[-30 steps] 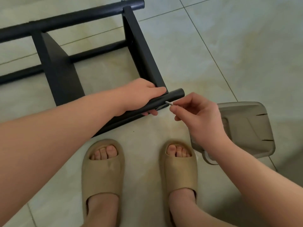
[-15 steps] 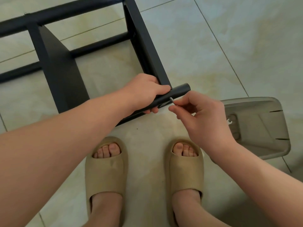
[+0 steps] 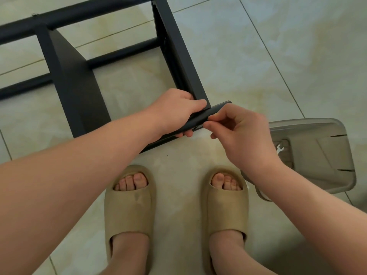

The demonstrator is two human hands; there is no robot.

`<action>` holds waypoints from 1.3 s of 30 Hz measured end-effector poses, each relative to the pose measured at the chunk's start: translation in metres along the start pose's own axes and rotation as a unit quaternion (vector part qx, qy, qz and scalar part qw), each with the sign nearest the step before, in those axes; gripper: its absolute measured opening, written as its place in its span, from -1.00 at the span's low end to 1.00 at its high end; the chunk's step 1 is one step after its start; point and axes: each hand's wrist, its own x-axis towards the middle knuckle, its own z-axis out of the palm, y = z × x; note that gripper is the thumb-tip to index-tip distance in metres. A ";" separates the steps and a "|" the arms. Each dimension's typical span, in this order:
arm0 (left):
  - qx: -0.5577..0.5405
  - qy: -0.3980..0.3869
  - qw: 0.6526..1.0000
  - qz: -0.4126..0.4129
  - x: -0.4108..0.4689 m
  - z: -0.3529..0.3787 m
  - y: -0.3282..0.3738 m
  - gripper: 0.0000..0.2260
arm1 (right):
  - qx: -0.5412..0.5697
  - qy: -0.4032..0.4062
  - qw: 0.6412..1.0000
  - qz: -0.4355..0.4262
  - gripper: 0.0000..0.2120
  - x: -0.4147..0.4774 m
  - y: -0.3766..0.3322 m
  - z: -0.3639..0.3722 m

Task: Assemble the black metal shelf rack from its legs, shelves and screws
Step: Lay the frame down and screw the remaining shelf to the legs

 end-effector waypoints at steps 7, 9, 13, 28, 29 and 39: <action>-0.002 -0.003 1.000 0.004 0.000 0.000 0.000 -0.74 | 0.045 -0.008 0.998 0.030 -0.88 0.002 0.001 -0.001; -0.004 -0.004 1.000 0.005 0.000 0.000 -0.001 -0.77 | 0.119 0.000 0.991 0.062 -0.83 0.001 0.002 0.001; -0.005 -0.006 1.000 0.006 0.000 0.000 -0.001 -0.76 | 0.148 0.017 0.987 0.061 -0.83 -0.004 0.004 0.007; -0.012 -0.005 1.000 0.003 0.000 -0.001 0.000 -0.72 | 0.257 0.031 0.956 0.138 -0.83 -0.001 -0.004 0.009; -0.011 -0.005 1.000 0.003 0.000 -0.001 0.000 -0.72 | 0.238 0.031 0.962 0.133 -0.83 -0.002 -0.004 0.008; -0.014 -0.007 1.000 0.000 0.000 -0.001 0.000 -0.71 | 0.054 -0.028 0.997 0.057 -0.86 0.004 -0.005 -0.001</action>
